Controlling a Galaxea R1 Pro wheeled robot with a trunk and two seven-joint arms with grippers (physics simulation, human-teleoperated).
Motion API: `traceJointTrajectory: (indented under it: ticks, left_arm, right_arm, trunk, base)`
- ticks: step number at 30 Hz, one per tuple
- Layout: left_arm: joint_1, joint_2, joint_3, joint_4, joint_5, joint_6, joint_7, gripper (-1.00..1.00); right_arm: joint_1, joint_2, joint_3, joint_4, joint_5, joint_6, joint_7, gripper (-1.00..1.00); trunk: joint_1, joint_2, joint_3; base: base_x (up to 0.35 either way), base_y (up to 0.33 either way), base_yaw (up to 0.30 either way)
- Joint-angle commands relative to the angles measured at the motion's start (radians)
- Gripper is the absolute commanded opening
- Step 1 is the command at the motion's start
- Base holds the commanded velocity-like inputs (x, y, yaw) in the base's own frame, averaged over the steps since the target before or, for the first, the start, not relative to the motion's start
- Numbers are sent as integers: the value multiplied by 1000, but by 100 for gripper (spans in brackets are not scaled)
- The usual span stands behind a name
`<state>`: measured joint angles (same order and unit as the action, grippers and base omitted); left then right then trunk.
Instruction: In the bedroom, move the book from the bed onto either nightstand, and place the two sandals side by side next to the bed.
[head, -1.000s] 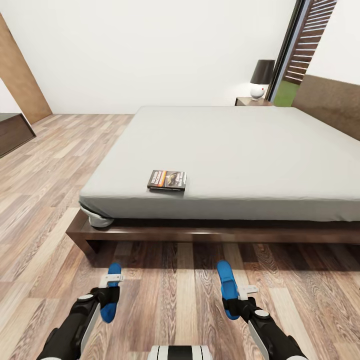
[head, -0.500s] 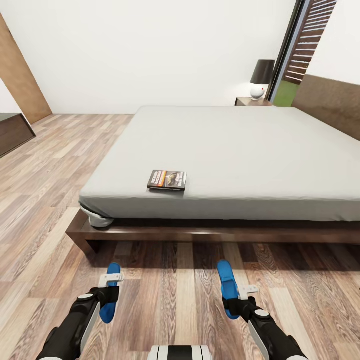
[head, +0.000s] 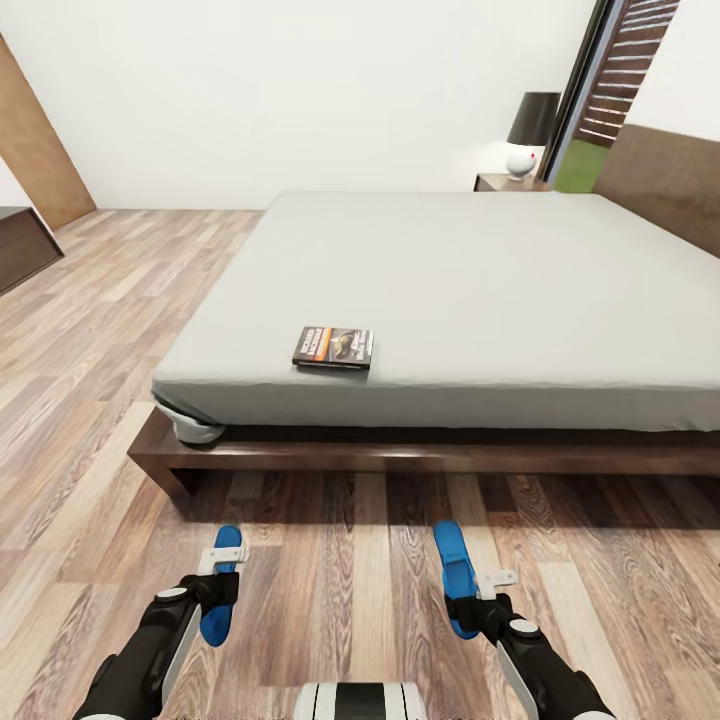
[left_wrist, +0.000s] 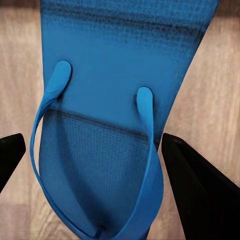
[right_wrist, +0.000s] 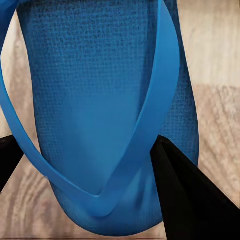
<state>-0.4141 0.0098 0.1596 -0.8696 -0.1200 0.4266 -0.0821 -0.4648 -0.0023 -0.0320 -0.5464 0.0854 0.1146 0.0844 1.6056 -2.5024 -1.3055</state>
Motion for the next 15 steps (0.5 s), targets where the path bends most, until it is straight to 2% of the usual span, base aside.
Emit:
traceJointTrajectory:
  ticks: [1,9,10,13,15]
  left_arm:
    - [0,-1,3,-2,-11,4,-9,-100]
    - [0,1,3,-2,-11,4,-8,-100]
    - [0,1,3,-2,-12,4,-8,-100]
    - [0,1,4,-2,-12,4,-8,-100]
    - [0,1,4,-2,-12,4,-8,-100]
  right_arm:
    - [0,1,-3,-2,7,6,5,-100]
    - [0,0,-4,-4,7,5,4,-100]
    - [0,-5,-4,-4,7,5,4,-100]
    - [0,-48,-2,-5,7,5,5,-100]
    - [0,-64,-4,-9,7,6,5,-100]
  trunk:
    - [0,-1,-5]
    - [3,-2,-32]
    - [3,-2,-32]
    - [3,-2,-32]
    - [3,-2,-32]
  base:
    - [0,0,0]
    - [0,0,0]
    - [0,0,0]
    - [0,0,0]
    - [0,0,0]
